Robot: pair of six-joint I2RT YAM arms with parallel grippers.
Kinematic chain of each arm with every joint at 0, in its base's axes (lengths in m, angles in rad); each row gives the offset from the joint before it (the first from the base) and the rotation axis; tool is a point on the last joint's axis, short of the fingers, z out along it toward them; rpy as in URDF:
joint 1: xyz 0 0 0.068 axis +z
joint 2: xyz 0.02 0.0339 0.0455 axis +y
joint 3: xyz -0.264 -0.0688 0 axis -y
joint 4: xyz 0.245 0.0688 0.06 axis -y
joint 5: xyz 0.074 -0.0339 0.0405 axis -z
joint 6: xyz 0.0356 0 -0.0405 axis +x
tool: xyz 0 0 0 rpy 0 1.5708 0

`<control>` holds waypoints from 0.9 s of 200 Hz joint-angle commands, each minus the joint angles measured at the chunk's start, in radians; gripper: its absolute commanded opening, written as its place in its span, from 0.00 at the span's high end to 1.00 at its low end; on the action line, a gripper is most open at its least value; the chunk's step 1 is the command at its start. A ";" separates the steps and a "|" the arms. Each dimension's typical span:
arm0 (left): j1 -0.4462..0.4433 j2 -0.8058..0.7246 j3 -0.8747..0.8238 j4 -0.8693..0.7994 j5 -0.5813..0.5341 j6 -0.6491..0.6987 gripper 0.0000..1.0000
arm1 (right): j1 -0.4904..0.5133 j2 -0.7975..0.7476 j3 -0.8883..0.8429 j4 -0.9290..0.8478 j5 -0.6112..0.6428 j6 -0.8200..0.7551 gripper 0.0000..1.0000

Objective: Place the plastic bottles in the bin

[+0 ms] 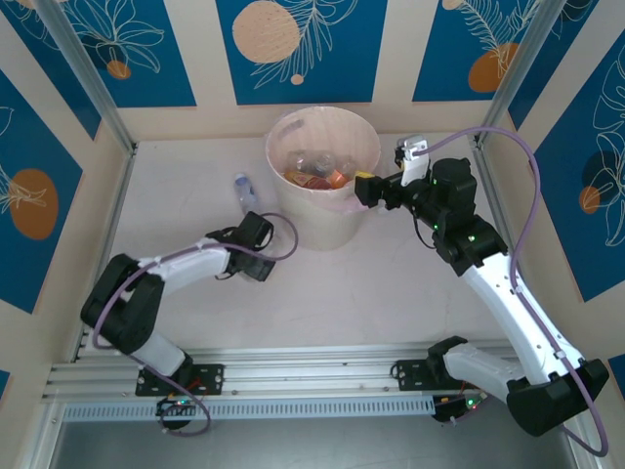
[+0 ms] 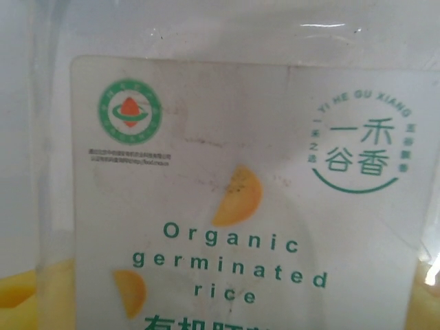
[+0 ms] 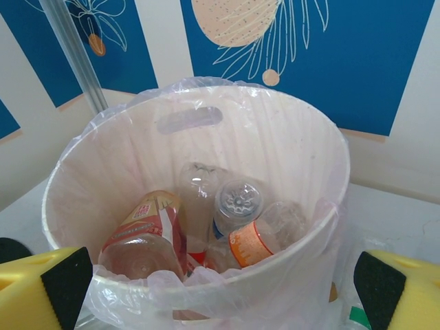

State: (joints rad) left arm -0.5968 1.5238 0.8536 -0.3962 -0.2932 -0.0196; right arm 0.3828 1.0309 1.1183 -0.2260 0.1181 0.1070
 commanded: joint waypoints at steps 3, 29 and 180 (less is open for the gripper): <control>0.000 -0.144 -0.059 0.094 -0.013 -0.004 0.19 | -0.012 -0.021 -0.024 0.026 0.036 0.027 0.00; 0.006 -0.287 -0.112 0.171 -0.023 -0.041 0.30 | -0.025 -0.031 -0.045 0.062 0.063 0.056 0.00; 0.005 -0.257 0.526 0.120 0.062 0.275 1.00 | -0.204 -0.123 -0.134 0.053 0.019 0.207 0.00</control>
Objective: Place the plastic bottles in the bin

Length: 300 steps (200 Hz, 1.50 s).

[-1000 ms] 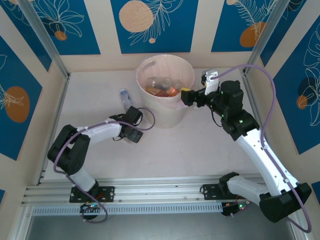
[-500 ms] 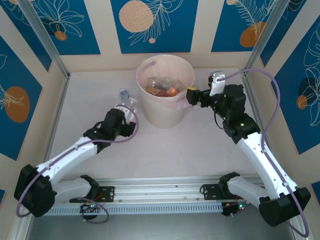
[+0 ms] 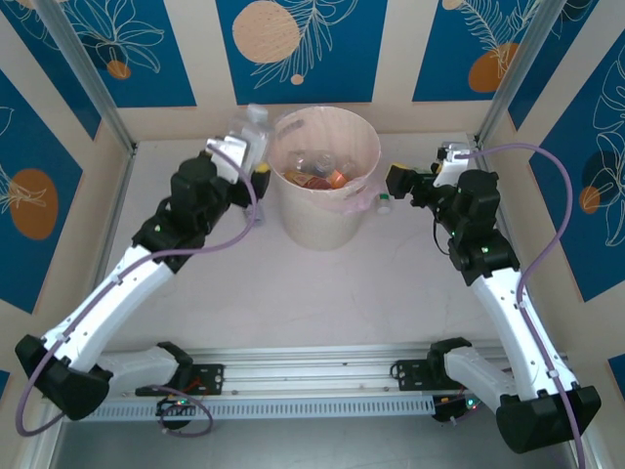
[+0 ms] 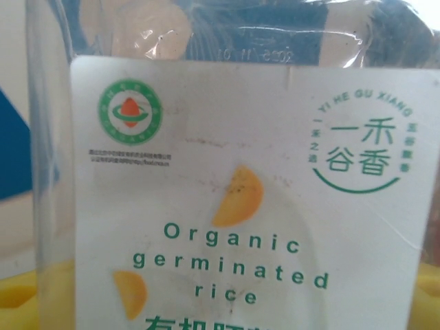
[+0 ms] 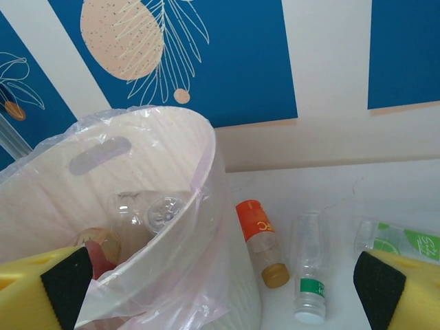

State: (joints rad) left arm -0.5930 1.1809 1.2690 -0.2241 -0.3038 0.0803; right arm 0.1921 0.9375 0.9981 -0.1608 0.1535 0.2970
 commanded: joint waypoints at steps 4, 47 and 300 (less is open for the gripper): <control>0.000 0.105 0.132 -0.056 0.082 0.217 1.00 | -0.016 -0.031 -0.013 -0.016 -0.015 0.016 0.00; -0.005 0.344 0.370 -0.082 0.040 0.746 1.00 | -0.046 -0.053 -0.015 -0.041 -0.021 0.017 0.00; -0.056 0.732 0.992 -0.429 0.295 1.031 0.00 | -0.154 -0.111 -0.080 -0.092 -0.043 0.063 0.00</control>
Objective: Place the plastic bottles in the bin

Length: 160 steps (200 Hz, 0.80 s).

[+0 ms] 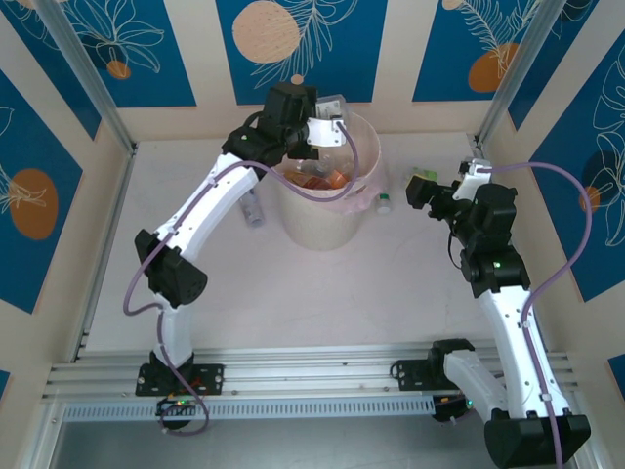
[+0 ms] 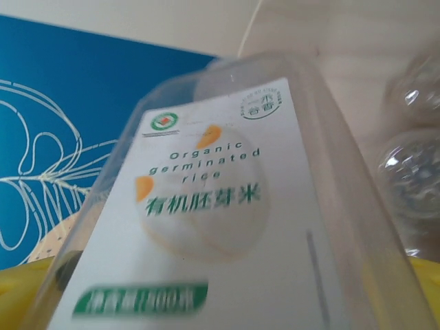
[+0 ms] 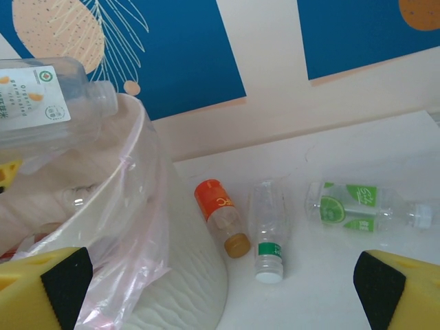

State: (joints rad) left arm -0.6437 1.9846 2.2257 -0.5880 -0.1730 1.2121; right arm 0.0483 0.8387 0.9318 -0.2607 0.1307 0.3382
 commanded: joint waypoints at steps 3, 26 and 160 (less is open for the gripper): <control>-0.006 -0.075 0.035 -0.067 0.172 -0.109 0.00 | -0.010 -0.012 -0.014 0.008 -0.020 0.023 0.00; -0.003 -0.078 0.060 -0.104 0.195 -0.159 0.00 | -0.014 -0.012 -0.017 0.006 -0.023 0.027 0.01; 0.005 0.074 0.190 -0.036 0.218 -0.800 0.09 | -0.025 -0.013 -0.027 -0.013 -0.023 0.043 0.00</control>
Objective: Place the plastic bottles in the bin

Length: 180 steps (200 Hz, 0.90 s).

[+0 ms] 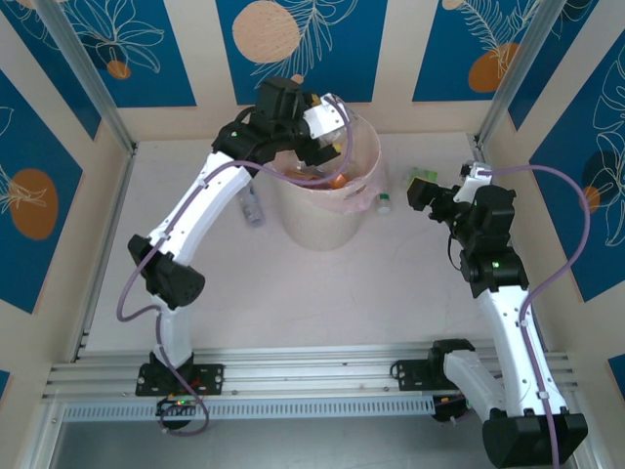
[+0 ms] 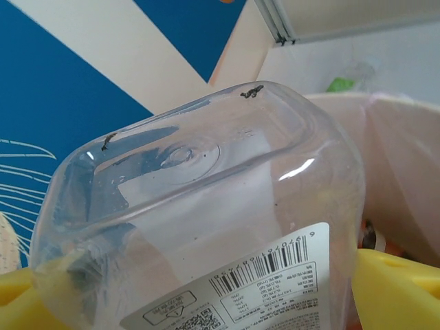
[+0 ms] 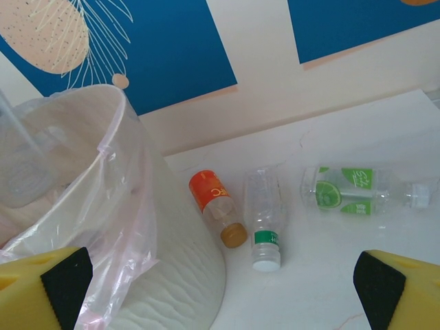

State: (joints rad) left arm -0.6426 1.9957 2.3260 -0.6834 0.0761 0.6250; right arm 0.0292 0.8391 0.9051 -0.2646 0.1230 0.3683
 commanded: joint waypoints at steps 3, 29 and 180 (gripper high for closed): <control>0.004 0.064 0.099 0.062 -0.036 -0.230 0.08 | -0.006 -0.015 0.001 -0.011 -0.015 0.012 0.00; 0.004 0.061 0.095 0.089 -0.037 -0.384 0.01 | -0.006 -0.017 -0.006 -0.015 -0.006 0.013 0.00; 0.001 -0.102 -0.125 0.101 0.074 -0.567 0.00 | -0.024 0.244 0.148 0.071 -0.444 0.006 0.00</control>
State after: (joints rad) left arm -0.6399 1.9045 2.2238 -0.5892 0.0628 0.0410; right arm -0.0101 1.0771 0.9684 -0.2756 -0.1497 0.4000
